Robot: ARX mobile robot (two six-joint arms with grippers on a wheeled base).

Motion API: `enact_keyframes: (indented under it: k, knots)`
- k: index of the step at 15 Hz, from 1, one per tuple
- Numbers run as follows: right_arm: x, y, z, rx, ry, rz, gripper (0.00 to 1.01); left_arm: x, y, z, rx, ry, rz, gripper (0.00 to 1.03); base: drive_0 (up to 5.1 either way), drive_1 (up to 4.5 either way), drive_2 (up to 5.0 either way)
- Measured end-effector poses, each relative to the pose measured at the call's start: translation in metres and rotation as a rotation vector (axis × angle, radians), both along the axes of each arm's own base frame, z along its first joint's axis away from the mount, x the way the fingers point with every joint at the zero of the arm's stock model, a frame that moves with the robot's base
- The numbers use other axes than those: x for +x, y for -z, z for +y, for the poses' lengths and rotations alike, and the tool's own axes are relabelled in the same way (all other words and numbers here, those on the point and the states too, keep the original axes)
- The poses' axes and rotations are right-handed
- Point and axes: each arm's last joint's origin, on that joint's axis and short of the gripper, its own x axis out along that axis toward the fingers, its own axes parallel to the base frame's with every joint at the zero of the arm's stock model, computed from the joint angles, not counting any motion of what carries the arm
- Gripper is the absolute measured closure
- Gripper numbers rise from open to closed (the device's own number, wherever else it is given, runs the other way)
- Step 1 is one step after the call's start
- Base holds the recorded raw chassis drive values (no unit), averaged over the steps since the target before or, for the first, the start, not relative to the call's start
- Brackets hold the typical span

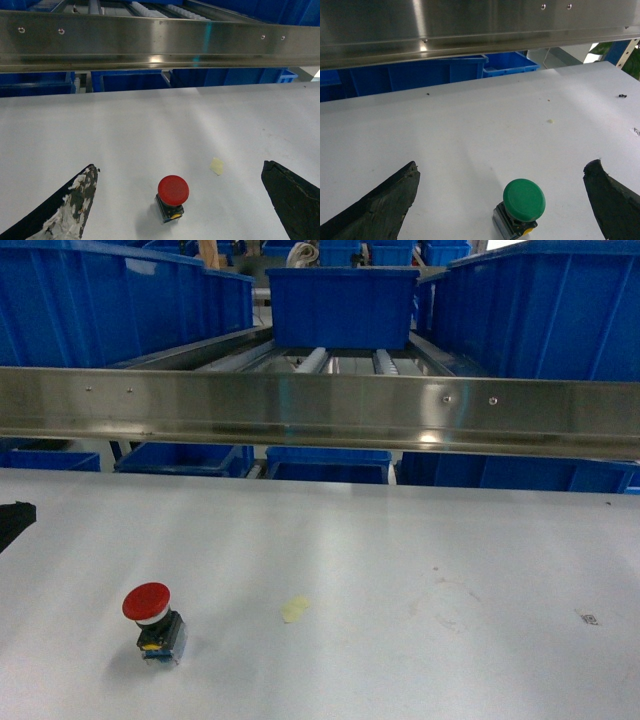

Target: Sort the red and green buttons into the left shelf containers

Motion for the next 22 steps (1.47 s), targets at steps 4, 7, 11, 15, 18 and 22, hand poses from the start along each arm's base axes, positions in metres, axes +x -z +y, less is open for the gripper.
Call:
enact_keyframes:
  k: [4,7,11,15,18,22]
  knots:
    - [0.015,0.012,-0.008,0.000,0.046,0.029,0.03,0.000,0.000,0.000,0.000,0.000,0.000,0.05,0.0,0.00,0.0]
    - [0.018,0.014,-0.008,0.013,0.050,0.027,0.03,0.000,0.000,0.000,0.000,0.000,0.000,0.05,0.0,0.00,0.0]
    - [0.018,0.014,-0.008,0.015,0.051,0.027,0.03,0.000,0.000,0.000,0.000,0.000,0.000,0.05,0.0,0.00,0.0]
    - [0.019,0.016,-0.009,0.017,0.051,0.031,0.03,0.000,0.000,0.000,0.000,0.000,0.000,0.05,0.0,0.00,0.0]
    - [0.025,0.026,-0.011,0.017,0.072,0.058,0.03,0.000,0.000,0.000,0.000,0.000,0.000,0.05,0.0,0.00,0.0]
    - [0.054,0.057,-0.033,0.014,0.191,0.101,0.03,0.000,0.000,0.000,0.001,0.000,0.000,0.05,0.0,0.00,0.0]
